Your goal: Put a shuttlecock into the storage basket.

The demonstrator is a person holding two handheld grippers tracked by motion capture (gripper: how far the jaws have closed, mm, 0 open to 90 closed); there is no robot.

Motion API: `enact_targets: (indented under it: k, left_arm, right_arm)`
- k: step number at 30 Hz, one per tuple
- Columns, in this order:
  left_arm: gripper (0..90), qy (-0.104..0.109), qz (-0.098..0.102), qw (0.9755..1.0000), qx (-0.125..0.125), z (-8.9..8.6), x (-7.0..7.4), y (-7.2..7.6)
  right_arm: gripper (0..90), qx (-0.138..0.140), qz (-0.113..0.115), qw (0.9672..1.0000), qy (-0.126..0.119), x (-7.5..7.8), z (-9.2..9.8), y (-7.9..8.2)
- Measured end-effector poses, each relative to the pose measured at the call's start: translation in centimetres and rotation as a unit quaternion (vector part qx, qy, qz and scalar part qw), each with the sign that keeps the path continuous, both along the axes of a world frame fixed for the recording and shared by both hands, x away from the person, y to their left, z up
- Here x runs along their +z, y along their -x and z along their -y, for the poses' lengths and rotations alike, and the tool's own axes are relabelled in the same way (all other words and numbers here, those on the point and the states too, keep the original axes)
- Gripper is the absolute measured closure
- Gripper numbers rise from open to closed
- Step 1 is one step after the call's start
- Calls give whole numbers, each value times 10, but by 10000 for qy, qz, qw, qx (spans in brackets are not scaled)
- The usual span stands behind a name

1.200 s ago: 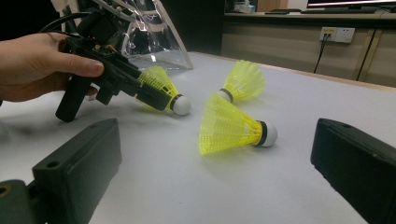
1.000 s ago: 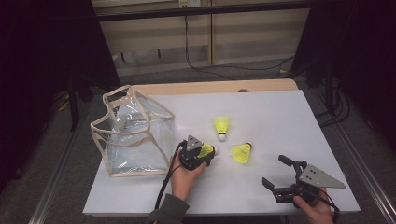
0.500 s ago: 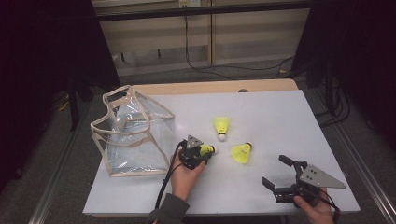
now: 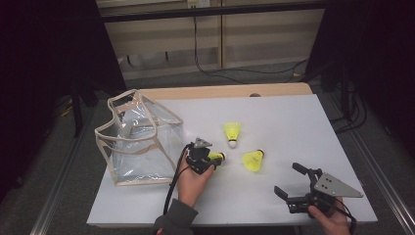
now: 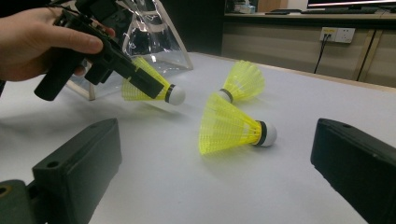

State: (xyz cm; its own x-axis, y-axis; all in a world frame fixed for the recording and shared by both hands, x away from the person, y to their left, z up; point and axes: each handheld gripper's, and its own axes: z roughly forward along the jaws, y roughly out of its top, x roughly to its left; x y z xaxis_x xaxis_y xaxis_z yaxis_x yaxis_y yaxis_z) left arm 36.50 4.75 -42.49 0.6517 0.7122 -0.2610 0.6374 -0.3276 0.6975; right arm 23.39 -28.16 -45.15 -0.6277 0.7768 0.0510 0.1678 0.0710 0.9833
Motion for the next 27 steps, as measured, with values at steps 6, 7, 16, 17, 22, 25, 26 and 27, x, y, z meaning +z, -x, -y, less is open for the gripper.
enact_targets:
  k: [6, 7, 16, 17, 22, 25, 26, 27]
  left_arm:
    - [854, -107, -119, 9999, -34, 0, 17, 0]
    - [854, -123, -131, 9998, -39, -1, 20, 0]
    - [855, -235, -169, 9995, -135, -5, 45, -2]
    - [855, -211, -166, 9996, -106, -5, 47, -2]
    - [854, -305, -214, 9992, -176, -9, 63, -4]
    - [855, -282, -260, 9991, -174, -11, 72, -6]
    - [855, -301, -274, 9990, -198, -12, 75, -6]
    - [855, -290, -272, 9990, -201, -12, 77, -6]
  right_arm:
    - [19, 10, -15, 10000, -10, 0, 0, 0]
    - [19, 19, -1, 10000, 1, 0, 0, 0]
    - [19, 29, 8, 10000, -9, 1, 0, 0]
    - [19, 27, 10, 10000, -6, 1, 0, 0]
    - [19, 28, 4, 10000, -5, 0, 0, 1]
    - [19, 29, 4, 10000, -9, 0, 0, 1]
    - [19, 34, 2, 10000, -13, 1, 0, 1]
    - [19, 36, 0, 10000, -12, 1, 0, 1]
